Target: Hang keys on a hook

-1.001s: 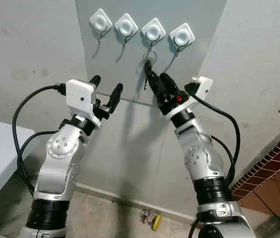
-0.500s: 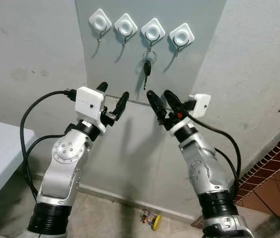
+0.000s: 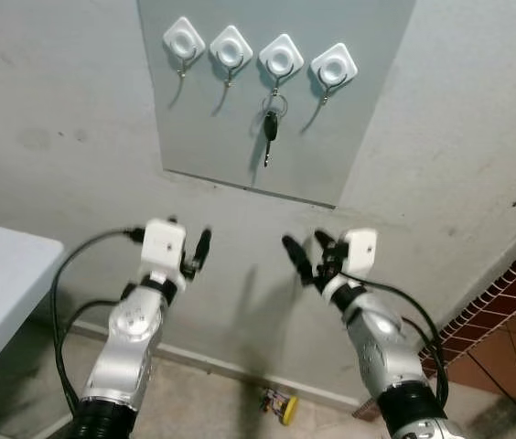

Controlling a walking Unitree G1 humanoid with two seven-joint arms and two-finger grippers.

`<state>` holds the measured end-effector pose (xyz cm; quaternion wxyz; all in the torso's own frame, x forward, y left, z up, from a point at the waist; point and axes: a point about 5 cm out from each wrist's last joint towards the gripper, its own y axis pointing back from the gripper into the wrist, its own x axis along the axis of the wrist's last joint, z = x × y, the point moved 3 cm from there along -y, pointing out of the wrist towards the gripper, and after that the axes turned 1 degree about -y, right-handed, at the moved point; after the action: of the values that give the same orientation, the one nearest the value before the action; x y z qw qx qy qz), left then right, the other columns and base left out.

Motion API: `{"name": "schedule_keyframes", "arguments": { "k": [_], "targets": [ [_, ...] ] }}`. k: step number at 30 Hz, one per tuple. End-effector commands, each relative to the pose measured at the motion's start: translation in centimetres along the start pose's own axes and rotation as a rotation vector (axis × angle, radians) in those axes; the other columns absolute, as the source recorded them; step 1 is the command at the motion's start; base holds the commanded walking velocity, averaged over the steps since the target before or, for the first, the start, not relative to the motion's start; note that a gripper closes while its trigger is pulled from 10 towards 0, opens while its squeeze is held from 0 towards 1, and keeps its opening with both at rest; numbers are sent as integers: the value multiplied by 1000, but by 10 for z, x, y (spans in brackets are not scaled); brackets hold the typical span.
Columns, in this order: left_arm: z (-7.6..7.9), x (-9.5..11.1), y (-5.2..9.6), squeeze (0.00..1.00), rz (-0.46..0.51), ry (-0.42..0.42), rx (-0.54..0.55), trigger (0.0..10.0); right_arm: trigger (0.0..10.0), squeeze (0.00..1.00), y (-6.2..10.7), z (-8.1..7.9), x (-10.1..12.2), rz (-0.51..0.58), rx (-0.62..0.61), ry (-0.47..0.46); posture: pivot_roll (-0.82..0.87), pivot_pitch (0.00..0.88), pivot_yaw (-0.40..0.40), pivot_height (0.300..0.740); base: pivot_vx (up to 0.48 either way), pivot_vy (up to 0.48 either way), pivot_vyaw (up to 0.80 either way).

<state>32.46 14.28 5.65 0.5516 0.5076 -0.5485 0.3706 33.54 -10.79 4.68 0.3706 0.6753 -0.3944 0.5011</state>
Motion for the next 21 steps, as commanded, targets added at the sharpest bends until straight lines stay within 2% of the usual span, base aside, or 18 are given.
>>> {"name": "schedule_keyframes", "arguments": {
  "k": [1,4,5,8,10,14,15,16,17,18,19,21],
  "targets": [
    [7,-21,4,0,-62,23,-30,10000,10000,0,6,8,-13,-49,-43,34,-114,0,-42,724,0,0,0],
    [17,-49,11,0,-153,33,-64,10000,10000,0,15,11,-36,-148,-52,86,-115,0,-39,724,0,0,0],
    [22,-68,18,0,-215,51,-75,10000,10000,0,21,13,-51,-216,-63,108,-117,0,-39,724,0,0,0],
    [23,-75,20,0,-231,43,-74,10000,10000,0,24,14,-57,-245,-70,114,-117,0,-39,724,0,0,0],
    [30,-109,37,0,-372,46,-68,10000,10000,0,42,21,-83,-358,-108,129,-116,0,-38,724,0,0,0],
    [31,-113,38,0,-386,47,-69,10000,10000,0,44,21,-87,-370,-113,137,-116,0,-38,724,0,0,0],
    [29,-139,58,0,-509,89,-25,10000,10000,0,60,27,-104,-449,-161,111,-121,0,-35,724,0,0,0],
    [29,-158,77,0,-614,122,11,10000,10000,467,74,32,-118,-515,-205,83,-121,0,-35,724,0,0,0],
    [30,-173,93,0,-697,151,36,10000,10000,1000,87,37,-128,-569,-245,63,-121,0,-35,724,0,0,0],
    [31,-180,102,0,-742,167,48,10000,10000,1000,95,39,-134,-599,-269,55,-121,0,-35,724,0,0,0],
    [31,-180,102,0,-742,167,48,10000,10000,1000,95,39,-134,-599,-269,55,-121,0,-35,724,0,0,0],
    [36,-185,110,0,-759,169,24,10000,10000,1000,117,43,-150,-698,-280,112,-128,0,-32,724,0,0,0]
  ]
}}
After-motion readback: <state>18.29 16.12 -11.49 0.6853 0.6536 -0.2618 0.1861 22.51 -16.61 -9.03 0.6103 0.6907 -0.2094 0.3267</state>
